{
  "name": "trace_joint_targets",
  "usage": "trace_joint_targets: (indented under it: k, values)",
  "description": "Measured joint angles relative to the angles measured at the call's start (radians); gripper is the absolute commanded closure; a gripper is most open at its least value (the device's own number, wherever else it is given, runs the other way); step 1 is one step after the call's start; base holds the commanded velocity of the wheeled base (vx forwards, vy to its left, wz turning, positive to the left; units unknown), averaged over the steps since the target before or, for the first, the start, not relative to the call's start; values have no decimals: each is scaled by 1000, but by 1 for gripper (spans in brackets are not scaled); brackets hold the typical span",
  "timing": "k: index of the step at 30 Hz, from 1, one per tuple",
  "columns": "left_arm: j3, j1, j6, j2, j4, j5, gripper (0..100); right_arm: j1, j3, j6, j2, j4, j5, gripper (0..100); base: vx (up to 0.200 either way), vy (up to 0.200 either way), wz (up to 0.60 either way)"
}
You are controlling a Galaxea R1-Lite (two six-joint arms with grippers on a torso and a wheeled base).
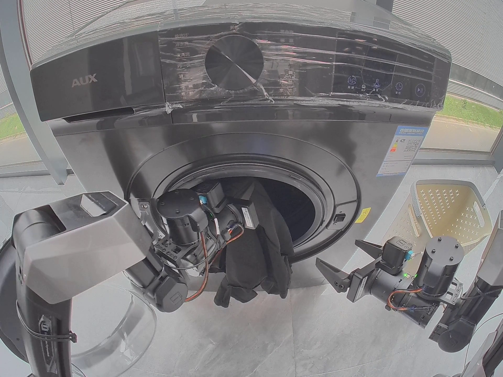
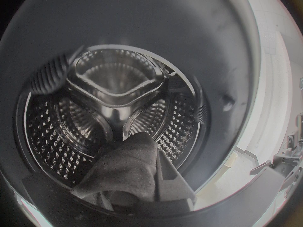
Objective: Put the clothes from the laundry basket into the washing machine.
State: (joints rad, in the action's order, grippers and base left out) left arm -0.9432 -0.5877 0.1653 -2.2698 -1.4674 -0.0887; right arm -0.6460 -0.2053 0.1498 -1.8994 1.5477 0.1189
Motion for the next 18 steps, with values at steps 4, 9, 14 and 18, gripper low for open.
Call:
trace_joint_targets:
  k: [4,9,14,18]
  values:
    - [-60,2,0,-45,40,-17,100,1,-1,0,-4,0,-1,0,0,0,0]
    - [-111,4,-1,-94,48,-18,100,3,0,0,-4,0,-5,0,0,0,0]
    - [-204,12,-2,-165,66,-15,100,5,-2,0,-2,0,-12,0,0,0,0]
    - [-303,25,-2,-213,111,-14,100,5,-3,0,-2,0,-13,0,0,0,0]
